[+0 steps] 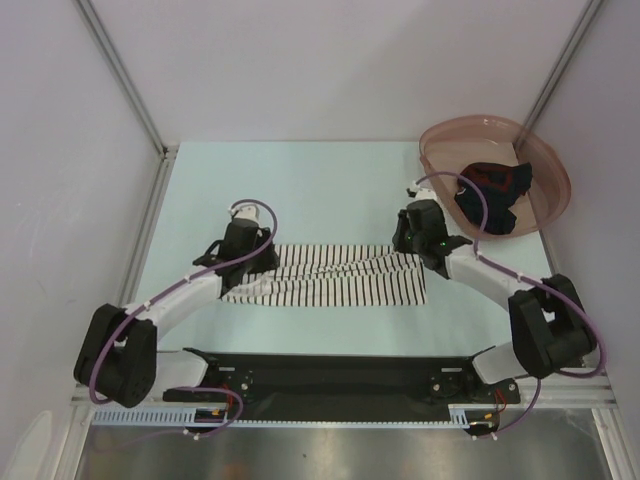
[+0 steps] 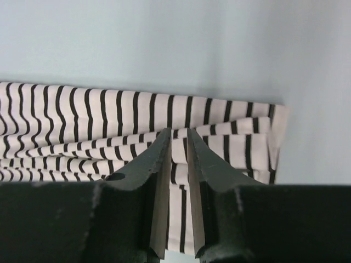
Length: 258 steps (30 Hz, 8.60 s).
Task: Fold and stack the tank tops
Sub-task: Fold the tank top
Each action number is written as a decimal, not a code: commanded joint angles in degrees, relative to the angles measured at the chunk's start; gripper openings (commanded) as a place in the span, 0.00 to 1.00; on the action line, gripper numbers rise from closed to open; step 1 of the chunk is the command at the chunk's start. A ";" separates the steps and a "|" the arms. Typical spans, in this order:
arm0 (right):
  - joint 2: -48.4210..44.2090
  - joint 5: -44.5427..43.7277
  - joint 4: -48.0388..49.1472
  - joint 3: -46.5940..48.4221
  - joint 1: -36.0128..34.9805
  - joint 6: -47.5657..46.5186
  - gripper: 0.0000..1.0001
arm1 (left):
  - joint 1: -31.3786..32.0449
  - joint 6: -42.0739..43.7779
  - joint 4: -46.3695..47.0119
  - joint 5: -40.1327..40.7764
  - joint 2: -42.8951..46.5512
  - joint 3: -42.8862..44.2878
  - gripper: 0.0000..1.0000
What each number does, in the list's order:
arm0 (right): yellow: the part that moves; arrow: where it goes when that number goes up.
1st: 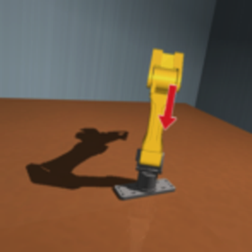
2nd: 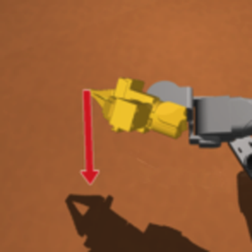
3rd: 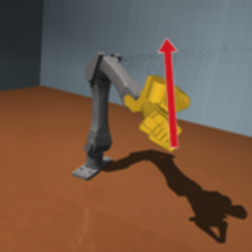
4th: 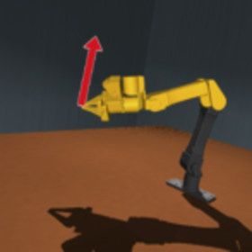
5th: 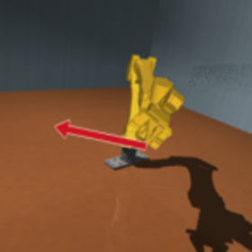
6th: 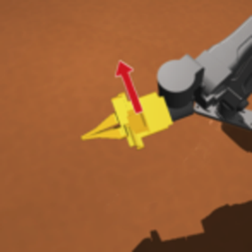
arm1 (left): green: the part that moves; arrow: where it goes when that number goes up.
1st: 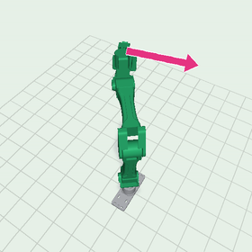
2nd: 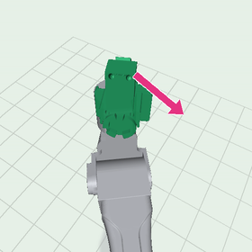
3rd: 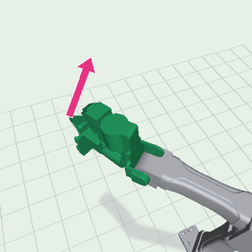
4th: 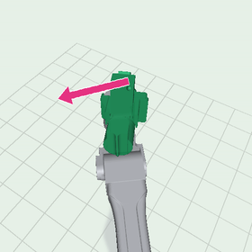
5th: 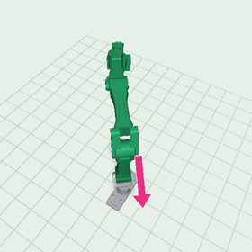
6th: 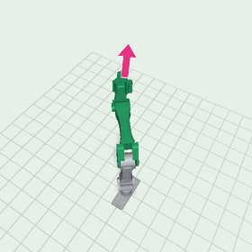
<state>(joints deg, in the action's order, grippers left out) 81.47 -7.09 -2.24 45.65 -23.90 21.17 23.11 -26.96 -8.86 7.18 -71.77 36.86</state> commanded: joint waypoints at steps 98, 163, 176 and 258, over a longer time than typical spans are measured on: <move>-2.20 -2.75 -14.99 -2.67 1.57 10.91 0.06 | 28.30 -6.52 7.54 -6.30 -39.06 26.60 0.30; 3.61 -3.37 -12.44 -7.85 -7.12 15.30 0.25 | -9.66 -25.16 7.63 4.86 4.99 -14.55 0.62; 2.53 1.64 -8.67 -10.59 -25.64 23.21 0.28 | -8.80 -20.76 11.59 -9.29 -32.01 18.64 0.58; -9.04 9.91 2.51 -20.25 -36.92 33.32 0.00 | 25.75 -25.69 -8.27 -7.36 20.17 -23.59 0.00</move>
<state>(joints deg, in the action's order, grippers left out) 74.50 3.62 1.61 25.06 -60.20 54.00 48.45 -53.45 -13.34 -2.74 -50.94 13.93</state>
